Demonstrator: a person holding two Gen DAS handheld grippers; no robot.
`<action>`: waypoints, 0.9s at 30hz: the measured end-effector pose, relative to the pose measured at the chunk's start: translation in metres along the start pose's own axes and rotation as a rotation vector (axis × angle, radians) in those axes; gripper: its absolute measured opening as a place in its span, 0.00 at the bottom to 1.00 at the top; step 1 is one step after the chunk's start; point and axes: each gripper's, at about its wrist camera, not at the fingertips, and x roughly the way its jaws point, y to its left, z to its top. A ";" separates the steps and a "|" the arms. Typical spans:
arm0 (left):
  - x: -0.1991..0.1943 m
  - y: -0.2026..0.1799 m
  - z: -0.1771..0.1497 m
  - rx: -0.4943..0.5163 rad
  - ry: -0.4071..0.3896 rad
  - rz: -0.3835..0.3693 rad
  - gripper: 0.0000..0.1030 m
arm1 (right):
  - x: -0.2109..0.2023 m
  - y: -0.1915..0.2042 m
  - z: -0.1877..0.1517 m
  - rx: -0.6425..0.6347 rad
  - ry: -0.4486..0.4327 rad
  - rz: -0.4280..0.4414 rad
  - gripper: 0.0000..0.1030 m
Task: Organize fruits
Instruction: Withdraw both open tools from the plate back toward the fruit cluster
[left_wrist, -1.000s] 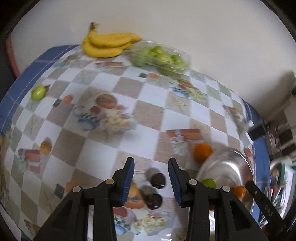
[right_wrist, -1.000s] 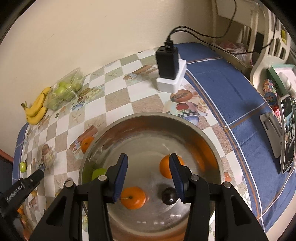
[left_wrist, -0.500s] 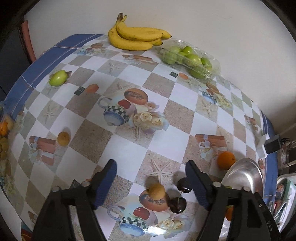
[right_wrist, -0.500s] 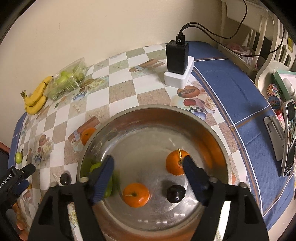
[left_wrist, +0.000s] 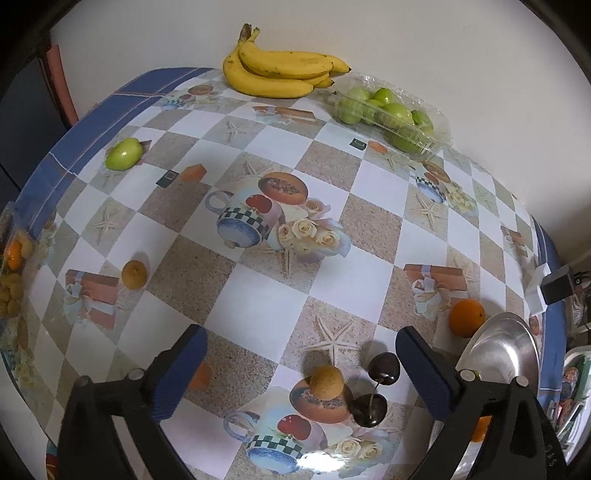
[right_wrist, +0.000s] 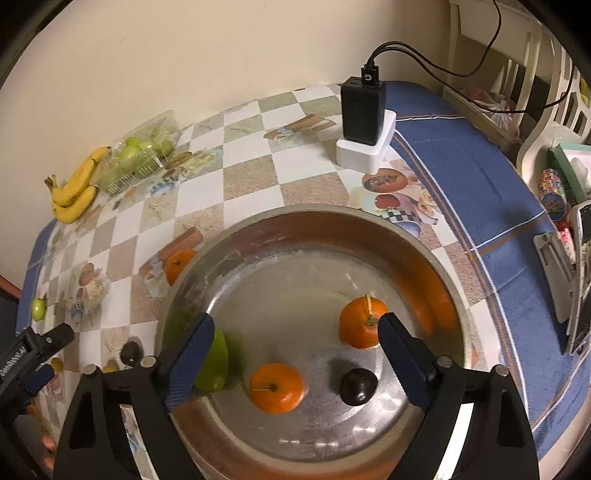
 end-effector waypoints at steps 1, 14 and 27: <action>0.000 0.000 0.000 0.002 -0.004 0.002 1.00 | 0.000 0.000 0.000 0.005 0.000 0.013 0.98; -0.001 0.005 0.002 -0.013 0.006 -0.022 1.00 | 0.000 0.002 -0.003 0.003 0.008 0.013 0.99; -0.006 0.043 0.019 -0.099 -0.010 -0.071 1.00 | -0.008 0.043 -0.006 -0.064 -0.004 0.146 0.99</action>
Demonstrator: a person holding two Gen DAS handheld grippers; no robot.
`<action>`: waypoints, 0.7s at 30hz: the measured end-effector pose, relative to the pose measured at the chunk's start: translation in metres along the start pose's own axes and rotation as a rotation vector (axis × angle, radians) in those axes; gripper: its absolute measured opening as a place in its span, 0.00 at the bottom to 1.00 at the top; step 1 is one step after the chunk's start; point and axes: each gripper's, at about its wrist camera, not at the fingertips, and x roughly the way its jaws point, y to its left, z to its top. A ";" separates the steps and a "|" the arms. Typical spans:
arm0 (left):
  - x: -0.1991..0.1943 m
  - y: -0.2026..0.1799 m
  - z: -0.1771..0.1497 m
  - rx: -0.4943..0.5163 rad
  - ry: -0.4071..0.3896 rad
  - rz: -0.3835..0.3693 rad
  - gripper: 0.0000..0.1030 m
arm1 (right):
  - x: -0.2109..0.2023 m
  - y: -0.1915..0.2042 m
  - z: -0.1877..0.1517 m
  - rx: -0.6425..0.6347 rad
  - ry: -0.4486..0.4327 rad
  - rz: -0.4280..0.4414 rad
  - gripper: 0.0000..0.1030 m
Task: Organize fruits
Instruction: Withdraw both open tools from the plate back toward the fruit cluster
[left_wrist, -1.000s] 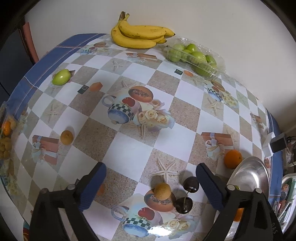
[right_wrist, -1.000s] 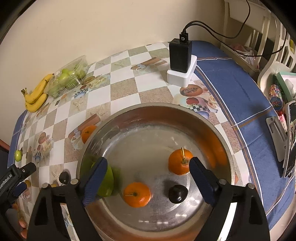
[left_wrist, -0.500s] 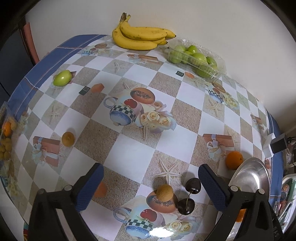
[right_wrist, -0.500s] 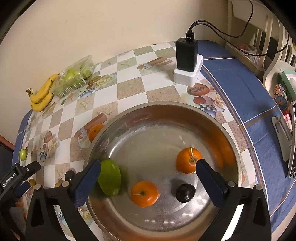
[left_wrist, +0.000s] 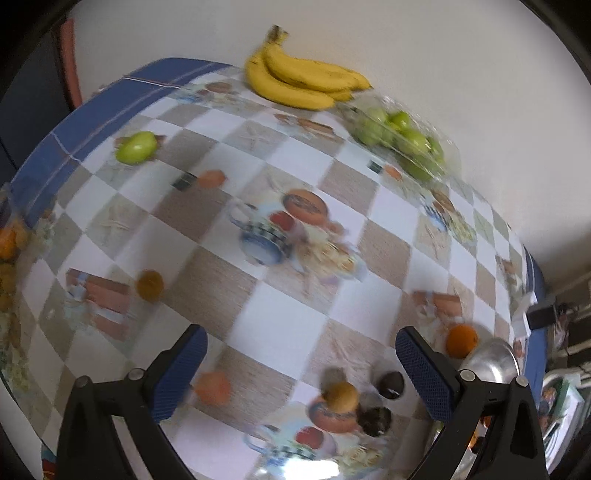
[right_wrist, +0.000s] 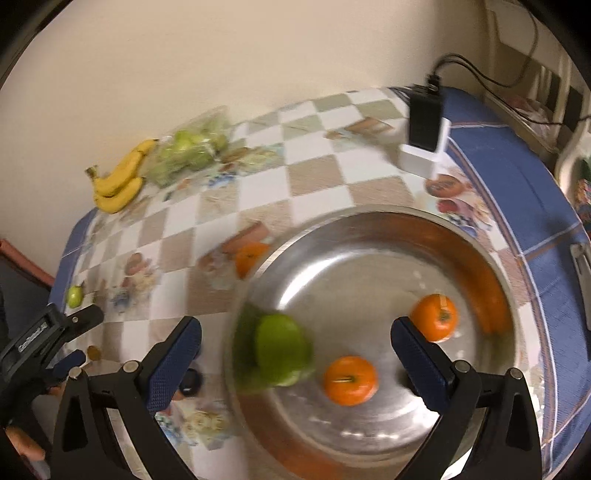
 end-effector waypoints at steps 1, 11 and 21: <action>-0.001 0.005 0.002 -0.005 -0.006 0.005 1.00 | 0.000 0.005 0.000 -0.012 -0.002 0.004 0.99; -0.003 0.059 0.028 -0.010 -0.057 0.068 1.00 | 0.008 0.068 -0.011 -0.139 0.045 0.089 0.99; 0.006 0.088 0.040 0.087 -0.037 0.144 1.00 | 0.025 0.116 -0.026 -0.190 0.106 0.136 0.98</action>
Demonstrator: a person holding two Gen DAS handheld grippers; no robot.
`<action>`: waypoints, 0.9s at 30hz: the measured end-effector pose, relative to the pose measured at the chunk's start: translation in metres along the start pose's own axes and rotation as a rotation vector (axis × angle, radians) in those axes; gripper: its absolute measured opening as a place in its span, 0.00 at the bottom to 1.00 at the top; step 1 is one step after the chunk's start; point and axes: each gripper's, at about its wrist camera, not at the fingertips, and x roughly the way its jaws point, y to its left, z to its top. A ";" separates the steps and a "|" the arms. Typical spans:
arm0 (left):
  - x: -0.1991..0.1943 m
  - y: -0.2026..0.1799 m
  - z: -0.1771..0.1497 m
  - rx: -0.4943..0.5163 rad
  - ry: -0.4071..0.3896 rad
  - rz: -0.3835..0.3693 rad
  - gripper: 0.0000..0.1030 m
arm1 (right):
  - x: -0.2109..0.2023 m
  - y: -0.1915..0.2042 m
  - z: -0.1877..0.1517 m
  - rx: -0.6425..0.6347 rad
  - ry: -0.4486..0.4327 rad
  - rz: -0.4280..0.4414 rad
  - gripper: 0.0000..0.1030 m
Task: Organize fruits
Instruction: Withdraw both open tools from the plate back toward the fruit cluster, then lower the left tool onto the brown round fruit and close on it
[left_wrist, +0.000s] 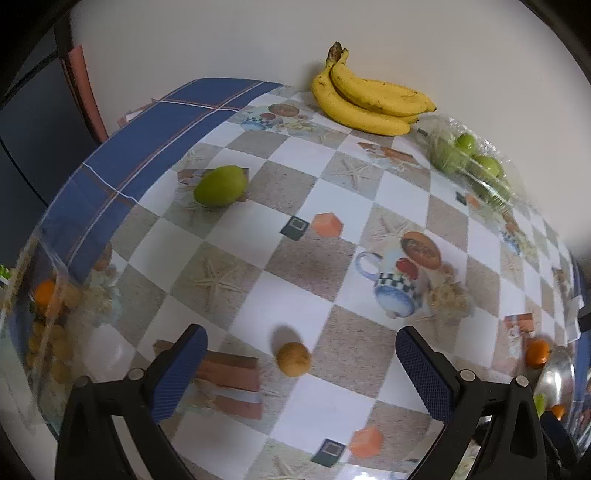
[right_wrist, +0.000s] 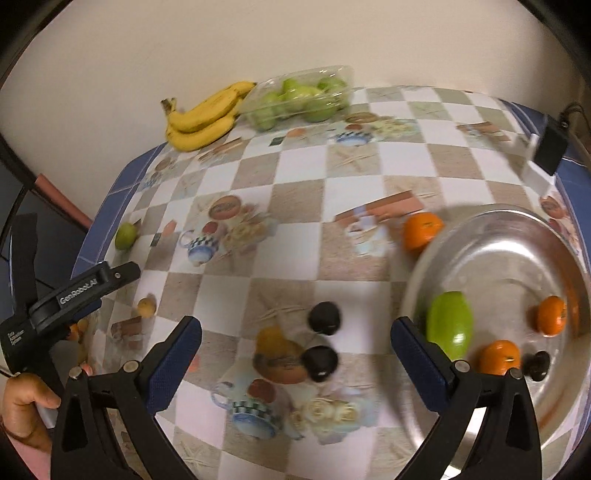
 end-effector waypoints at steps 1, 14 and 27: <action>0.001 0.001 0.000 0.002 0.007 0.000 1.00 | 0.003 0.005 0.000 -0.012 0.006 0.003 0.95; 0.030 0.012 -0.005 -0.074 0.118 -0.072 0.79 | 0.040 0.031 -0.011 -0.111 0.105 -0.056 0.47; 0.042 0.020 -0.010 -0.136 0.172 -0.102 0.37 | 0.059 0.039 -0.017 -0.150 0.154 -0.107 0.38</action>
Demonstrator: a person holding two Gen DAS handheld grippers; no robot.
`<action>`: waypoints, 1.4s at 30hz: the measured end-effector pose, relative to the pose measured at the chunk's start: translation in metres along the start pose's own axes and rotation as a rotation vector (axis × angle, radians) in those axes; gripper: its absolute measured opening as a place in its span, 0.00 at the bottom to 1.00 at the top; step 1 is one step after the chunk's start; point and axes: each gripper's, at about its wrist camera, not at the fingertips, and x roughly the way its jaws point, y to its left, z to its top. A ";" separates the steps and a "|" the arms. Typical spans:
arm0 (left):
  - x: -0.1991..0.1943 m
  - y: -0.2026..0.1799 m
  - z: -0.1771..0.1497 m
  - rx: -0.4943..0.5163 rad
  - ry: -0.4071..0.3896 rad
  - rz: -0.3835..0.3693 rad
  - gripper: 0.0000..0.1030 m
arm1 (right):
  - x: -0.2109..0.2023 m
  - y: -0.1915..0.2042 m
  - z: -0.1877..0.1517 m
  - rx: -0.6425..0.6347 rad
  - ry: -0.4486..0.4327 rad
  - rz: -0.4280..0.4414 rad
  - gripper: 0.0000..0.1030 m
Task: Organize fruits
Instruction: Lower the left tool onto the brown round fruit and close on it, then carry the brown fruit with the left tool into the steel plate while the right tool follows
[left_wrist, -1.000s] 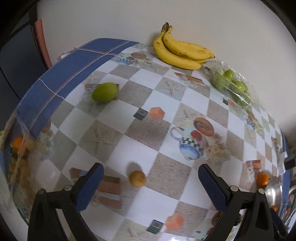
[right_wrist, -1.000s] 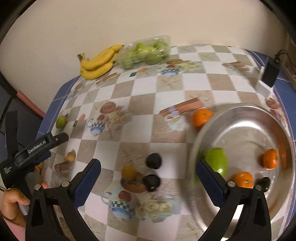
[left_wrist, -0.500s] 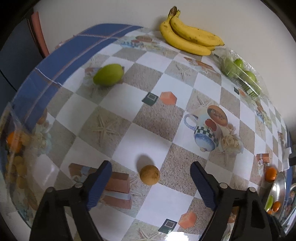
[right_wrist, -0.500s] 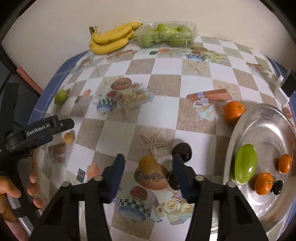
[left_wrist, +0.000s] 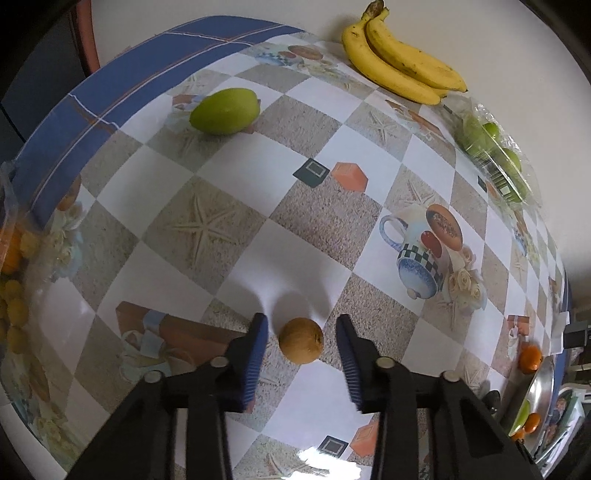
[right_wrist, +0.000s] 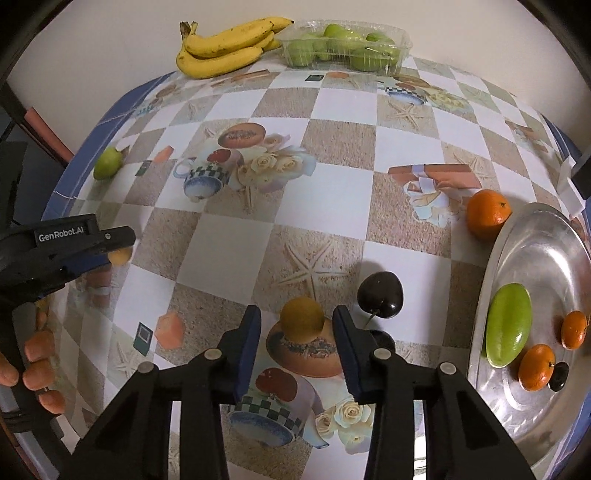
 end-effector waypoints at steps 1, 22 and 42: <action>0.000 0.000 0.000 -0.003 0.000 -0.003 0.36 | 0.001 0.001 0.000 0.000 0.002 -0.001 0.35; -0.032 -0.023 -0.001 0.047 -0.101 -0.042 0.26 | -0.024 -0.008 0.004 0.044 -0.059 0.038 0.25; -0.042 -0.077 -0.022 0.162 -0.117 -0.059 0.26 | -0.064 -0.081 0.006 0.237 -0.141 0.032 0.26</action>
